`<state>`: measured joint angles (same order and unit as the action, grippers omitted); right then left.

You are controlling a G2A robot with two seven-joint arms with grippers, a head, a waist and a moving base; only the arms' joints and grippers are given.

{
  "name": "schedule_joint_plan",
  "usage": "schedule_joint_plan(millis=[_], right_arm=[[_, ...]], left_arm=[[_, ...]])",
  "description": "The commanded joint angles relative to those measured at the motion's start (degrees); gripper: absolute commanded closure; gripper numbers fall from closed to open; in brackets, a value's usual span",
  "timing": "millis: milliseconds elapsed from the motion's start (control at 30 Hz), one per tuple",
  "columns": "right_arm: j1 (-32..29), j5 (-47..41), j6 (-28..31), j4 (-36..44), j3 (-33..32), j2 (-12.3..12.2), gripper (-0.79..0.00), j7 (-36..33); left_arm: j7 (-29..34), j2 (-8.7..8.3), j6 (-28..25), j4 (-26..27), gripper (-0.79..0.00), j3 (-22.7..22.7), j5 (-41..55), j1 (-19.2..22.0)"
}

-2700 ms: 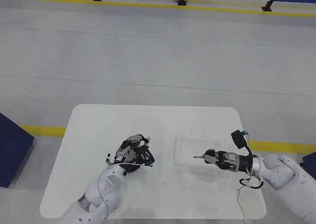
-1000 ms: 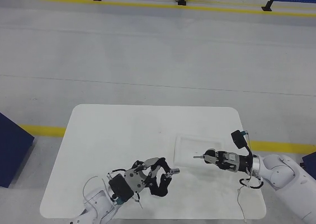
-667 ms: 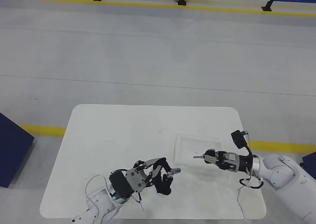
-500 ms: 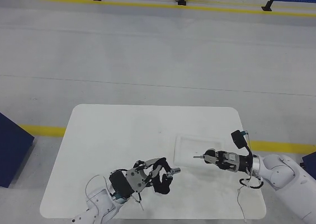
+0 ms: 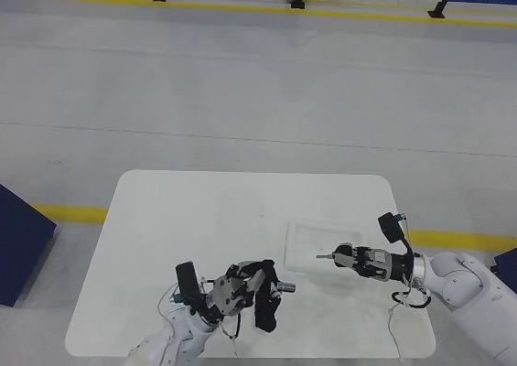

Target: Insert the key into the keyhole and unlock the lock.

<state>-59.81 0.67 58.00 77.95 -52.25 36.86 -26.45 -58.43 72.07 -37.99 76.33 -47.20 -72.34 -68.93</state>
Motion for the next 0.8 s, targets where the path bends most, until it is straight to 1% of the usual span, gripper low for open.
schedule_joint_plan(millis=[0,167,367,767], right_arm=[[0.0,0.0,0.0,0.0,0.0,0.0,0.0,0.0],[0.0,0.0,0.0,0.0,0.0,0.0,0.0,0.0],[0.0,0.0,0.0,0.0,0.0,0.0,0.0,0.0],[0.0,0.0,0.0,0.0,0.0,0.0,0.0,0.0]], left_arm=[[-0.46,0.63,-2.47,-1.44,0.0,1.24,2.79,0.71],[-0.58,1.94,-6.8,-4.27,0.0,3.26,7.71,2.07],[2.21,3.21,-10.07,-4.61,0.0,4.57,16.04,2.06],[8.42,4.65,-16.29,-3.55,0.0,3.4,28.26,-0.09]])
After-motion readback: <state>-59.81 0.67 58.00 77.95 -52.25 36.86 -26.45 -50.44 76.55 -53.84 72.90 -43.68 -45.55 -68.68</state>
